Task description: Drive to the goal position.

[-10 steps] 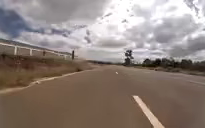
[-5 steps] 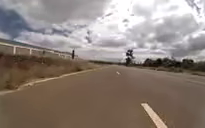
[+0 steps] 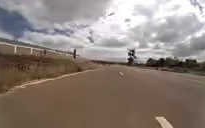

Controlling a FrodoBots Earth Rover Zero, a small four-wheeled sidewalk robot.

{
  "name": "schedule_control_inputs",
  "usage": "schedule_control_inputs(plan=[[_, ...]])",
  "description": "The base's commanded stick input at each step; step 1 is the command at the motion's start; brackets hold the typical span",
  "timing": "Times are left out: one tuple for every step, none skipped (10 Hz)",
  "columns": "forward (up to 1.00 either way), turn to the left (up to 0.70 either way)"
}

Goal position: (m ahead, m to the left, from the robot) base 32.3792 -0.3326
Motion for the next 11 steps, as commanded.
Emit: schedule_control_inputs(plan=[[0.85,-0.18],[0.85,-0.05],[0.85,0.00],[0.85,0.00],[0.85,0.00],[0.85,0.00],[0.85,0.00],[0.85,0.00],[0.85,0.00],[0.85,0.00],[0.85,-0.06]])
